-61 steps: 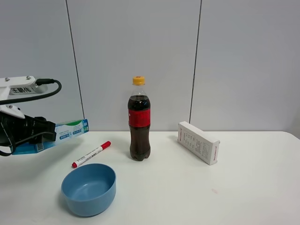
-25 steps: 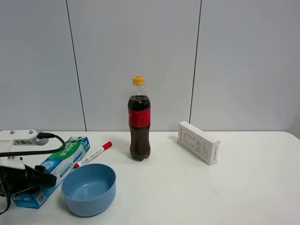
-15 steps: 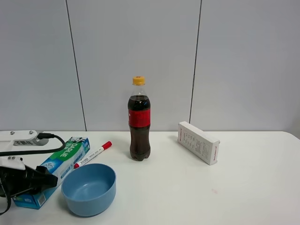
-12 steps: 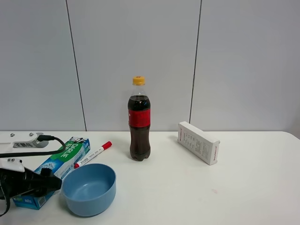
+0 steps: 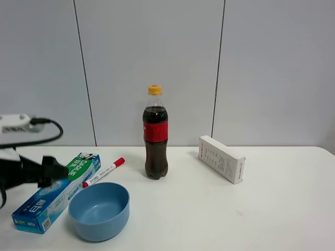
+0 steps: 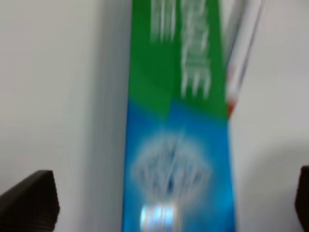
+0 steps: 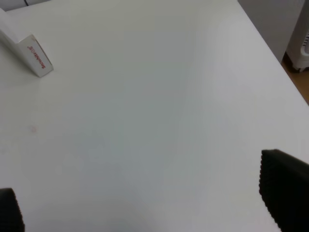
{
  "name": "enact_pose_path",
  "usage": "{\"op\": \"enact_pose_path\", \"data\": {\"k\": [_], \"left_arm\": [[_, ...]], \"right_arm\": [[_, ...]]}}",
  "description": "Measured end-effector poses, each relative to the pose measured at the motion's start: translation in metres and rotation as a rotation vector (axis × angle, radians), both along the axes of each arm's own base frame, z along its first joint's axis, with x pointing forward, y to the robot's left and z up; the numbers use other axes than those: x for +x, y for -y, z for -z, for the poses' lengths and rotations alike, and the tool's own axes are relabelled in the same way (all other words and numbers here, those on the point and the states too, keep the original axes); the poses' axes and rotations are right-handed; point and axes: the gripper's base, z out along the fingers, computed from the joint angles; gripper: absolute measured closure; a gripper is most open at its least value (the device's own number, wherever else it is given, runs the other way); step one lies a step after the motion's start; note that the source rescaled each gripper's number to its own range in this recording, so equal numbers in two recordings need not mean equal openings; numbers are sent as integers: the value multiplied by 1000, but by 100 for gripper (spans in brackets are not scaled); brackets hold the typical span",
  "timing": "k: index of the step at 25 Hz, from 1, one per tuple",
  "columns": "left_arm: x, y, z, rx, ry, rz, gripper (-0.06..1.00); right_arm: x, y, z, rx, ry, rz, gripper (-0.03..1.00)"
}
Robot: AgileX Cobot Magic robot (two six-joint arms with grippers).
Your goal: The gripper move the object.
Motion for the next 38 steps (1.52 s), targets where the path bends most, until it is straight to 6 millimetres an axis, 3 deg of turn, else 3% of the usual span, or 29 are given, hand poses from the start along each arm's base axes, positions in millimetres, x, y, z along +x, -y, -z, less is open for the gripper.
{"op": "enact_pose_path", "data": {"k": [4,8,14,19,23,29,33,38], "left_arm": [[-10,-2,-66,-30,195,-34,-4],[-27,-9,-130,-15,276,-103,-4],[-69,-15,-229,96,317,-182,-4],[-113,-22,-285,159,311,-225,-4],[-142,-23,-298,221,199,-168,-4],[-179,-7,-275,260,-90,128,-4],[-203,-9,-268,291,-72,212,-4],[-238,-20,-238,361,-10,259,-4]], "right_arm": [[0,0,0,0,0,0,-3],[0,0,0,0,0,0,-3],[0,0,0,0,0,0,-3],[0,0,0,0,0,0,-3],[0,0,0,0,0,0,-3],[0,0,0,0,0,0,-3],[0,0,0,0,0,0,-3],[0,0,0,0,0,0,-3]]}}
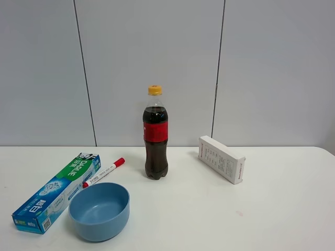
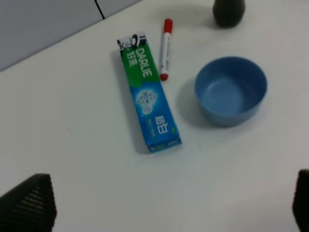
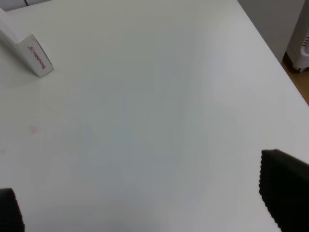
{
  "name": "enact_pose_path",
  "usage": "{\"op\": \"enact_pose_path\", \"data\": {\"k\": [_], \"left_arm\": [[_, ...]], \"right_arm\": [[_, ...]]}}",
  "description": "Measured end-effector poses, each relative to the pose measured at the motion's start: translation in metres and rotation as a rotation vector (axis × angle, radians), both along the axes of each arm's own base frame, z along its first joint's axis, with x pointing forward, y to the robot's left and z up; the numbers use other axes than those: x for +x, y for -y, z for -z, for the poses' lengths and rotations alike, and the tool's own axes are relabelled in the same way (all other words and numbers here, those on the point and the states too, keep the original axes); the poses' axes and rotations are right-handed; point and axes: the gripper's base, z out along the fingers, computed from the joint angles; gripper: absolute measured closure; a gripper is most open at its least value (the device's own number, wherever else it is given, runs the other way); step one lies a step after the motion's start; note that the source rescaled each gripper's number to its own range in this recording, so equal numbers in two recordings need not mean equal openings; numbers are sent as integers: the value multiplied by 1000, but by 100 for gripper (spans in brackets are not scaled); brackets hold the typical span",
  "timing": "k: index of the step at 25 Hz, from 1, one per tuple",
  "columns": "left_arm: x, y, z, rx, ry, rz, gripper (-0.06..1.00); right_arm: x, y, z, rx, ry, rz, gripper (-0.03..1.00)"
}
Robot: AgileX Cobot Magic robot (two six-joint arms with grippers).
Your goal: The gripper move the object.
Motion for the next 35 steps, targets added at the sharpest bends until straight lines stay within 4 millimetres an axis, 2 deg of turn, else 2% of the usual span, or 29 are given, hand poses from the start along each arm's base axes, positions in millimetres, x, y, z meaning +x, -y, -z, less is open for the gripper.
{"op": "enact_pose_path", "data": {"k": [6,9,14,21,35], "left_arm": [[-36,-12,37,-17,90,-6,-4],[-43,-15,54,-62,131,-24,-4],[-42,-14,75,-147,146,-61,-4],[-31,-7,98,-197,81,-69,-4],[-32,-11,100,-226,96,-177,-4]], "right_arm": [[0,0,0,0,0,0,-3],[0,0,0,0,0,0,-3],[0,0,0,0,0,0,-3],[0,0,0,0,0,0,-3],[0,0,0,0,0,0,-3]]}}
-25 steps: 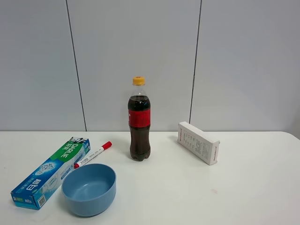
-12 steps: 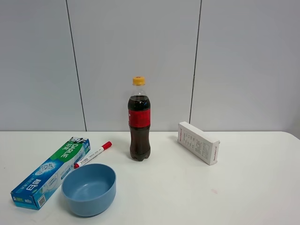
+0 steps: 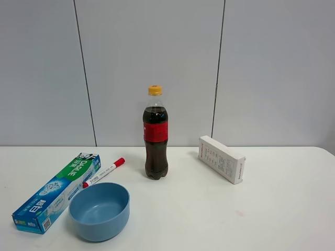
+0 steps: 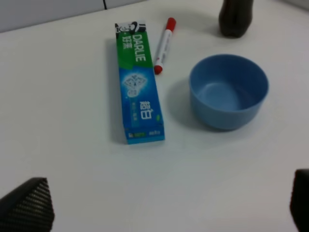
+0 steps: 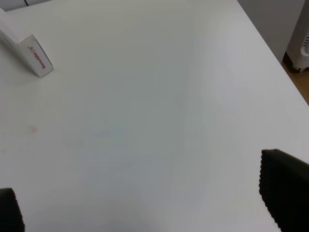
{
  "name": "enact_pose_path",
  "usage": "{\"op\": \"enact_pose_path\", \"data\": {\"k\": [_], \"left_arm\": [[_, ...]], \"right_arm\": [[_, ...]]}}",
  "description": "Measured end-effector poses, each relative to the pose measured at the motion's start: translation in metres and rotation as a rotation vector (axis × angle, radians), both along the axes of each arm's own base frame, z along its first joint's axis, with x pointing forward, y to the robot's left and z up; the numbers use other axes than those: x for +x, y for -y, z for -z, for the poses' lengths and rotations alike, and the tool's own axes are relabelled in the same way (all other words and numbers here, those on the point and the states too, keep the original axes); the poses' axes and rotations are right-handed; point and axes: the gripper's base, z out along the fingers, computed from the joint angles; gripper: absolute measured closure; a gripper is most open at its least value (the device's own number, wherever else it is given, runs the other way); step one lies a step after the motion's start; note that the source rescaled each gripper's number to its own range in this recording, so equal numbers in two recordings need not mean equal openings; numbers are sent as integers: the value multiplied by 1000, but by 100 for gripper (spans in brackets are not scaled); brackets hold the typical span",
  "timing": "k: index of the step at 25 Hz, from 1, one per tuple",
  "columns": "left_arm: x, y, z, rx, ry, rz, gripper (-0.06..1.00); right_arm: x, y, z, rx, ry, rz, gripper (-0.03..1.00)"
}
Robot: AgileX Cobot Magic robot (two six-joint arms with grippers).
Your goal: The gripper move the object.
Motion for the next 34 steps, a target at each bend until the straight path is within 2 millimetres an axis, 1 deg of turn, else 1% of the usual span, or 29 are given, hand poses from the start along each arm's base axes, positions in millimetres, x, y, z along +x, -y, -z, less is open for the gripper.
{"op": "enact_pose_path", "data": {"k": [5,8,34], "left_arm": [[0,1,0,0,1,-176,-4],[0,2,0,-8,0,-215,-5],[0,3,0,-11,-1,-218,-5]], "right_arm": [[0,0,0,0,0,0,-3],[0,0,0,0,0,0,-3],[0,0,0,0,0,0,-3]]}}
